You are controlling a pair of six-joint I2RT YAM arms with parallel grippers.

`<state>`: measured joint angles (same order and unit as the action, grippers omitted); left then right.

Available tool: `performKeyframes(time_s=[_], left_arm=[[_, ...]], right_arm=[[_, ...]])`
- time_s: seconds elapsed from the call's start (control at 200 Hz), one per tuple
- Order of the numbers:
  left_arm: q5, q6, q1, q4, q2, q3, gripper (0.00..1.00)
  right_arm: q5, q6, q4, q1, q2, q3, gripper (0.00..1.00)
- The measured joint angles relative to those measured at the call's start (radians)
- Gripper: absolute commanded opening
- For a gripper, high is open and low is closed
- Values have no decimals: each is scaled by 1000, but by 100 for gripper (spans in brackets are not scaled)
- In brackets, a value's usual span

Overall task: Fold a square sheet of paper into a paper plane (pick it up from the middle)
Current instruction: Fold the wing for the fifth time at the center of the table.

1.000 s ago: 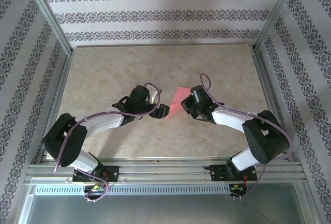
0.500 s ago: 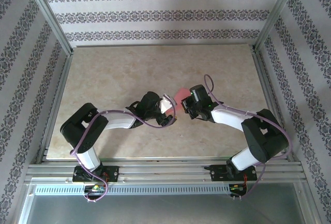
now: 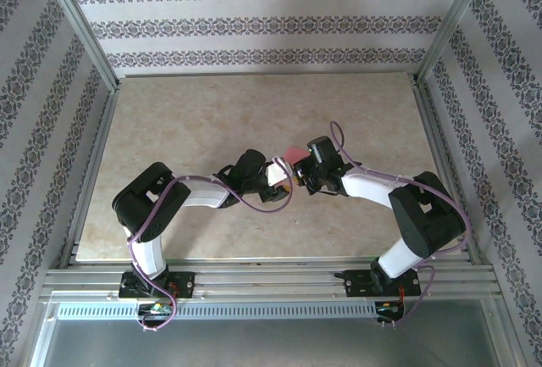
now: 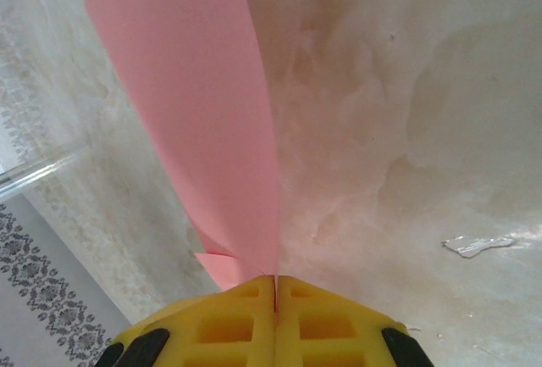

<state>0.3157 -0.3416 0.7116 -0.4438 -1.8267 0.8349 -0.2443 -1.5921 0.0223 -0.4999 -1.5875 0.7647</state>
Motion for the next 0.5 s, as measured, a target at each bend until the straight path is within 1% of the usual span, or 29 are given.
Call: performKeyframes(time_s=[0.18,0.285,0.42,0.5], left_arm=[[-10,-11,0,-17,0,-1,57],[-10,-16,0,-23,0,-10,52],[-10,-18,0,-44,0,-41,52],[-10,-18,0,-51,0,-60,48]], right_arm=[[-41,1,-7,1,0,6,2],[-61,1,-15,5,1,6,2],[-72,1,-31,14,10,5,2],[-76,1,-39,20,19,5,2]])
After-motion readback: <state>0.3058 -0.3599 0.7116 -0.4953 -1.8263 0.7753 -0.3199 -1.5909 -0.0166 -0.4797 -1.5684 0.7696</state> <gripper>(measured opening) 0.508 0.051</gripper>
